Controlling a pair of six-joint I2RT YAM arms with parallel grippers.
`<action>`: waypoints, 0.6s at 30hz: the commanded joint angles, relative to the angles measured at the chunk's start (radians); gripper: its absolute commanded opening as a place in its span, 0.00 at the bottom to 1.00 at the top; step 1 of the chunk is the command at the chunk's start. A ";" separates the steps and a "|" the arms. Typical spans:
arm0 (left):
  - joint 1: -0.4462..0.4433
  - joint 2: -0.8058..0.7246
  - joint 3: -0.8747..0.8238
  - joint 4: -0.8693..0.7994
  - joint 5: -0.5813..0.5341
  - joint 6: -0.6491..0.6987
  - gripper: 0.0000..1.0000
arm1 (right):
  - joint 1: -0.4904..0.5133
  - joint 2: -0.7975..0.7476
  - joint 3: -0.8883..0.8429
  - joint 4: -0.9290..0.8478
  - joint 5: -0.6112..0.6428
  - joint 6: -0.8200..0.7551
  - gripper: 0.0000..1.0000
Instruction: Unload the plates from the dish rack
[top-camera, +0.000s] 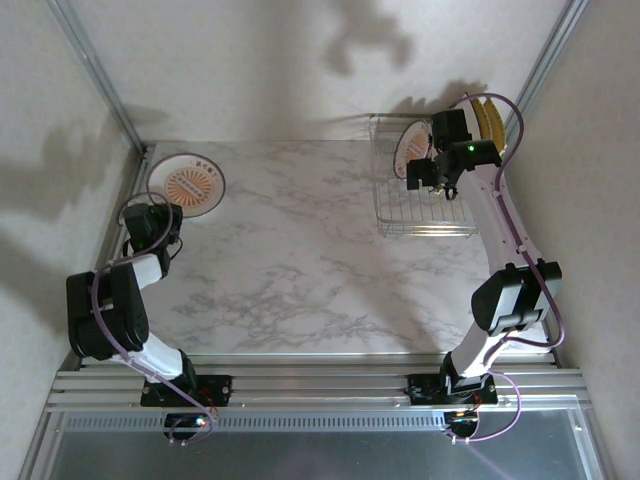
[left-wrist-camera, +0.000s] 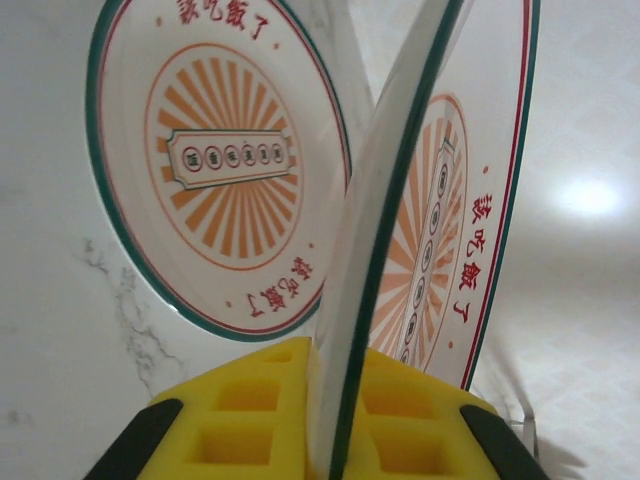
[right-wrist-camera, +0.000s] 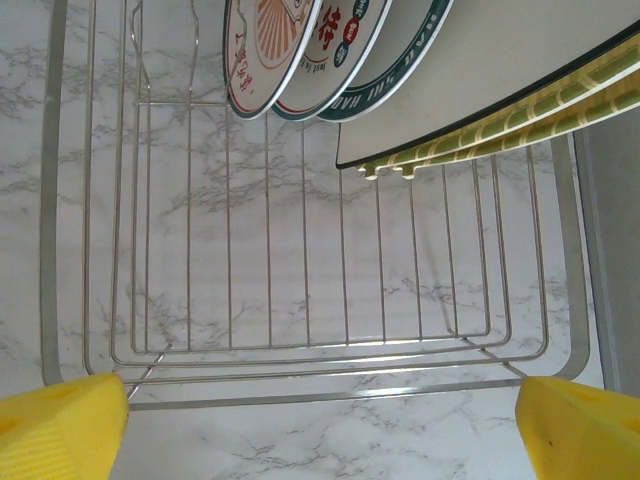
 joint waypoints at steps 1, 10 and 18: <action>0.013 0.035 0.024 0.133 -0.018 -0.026 0.00 | 0.000 -0.021 -0.010 -0.001 -0.008 -0.012 0.99; 0.025 0.126 0.027 0.201 -0.040 -0.018 0.00 | 0.001 -0.020 -0.029 -0.002 -0.023 -0.011 0.99; 0.031 0.215 0.074 0.238 -0.044 0.000 0.00 | 0.000 -0.018 -0.041 0.002 -0.036 -0.003 0.99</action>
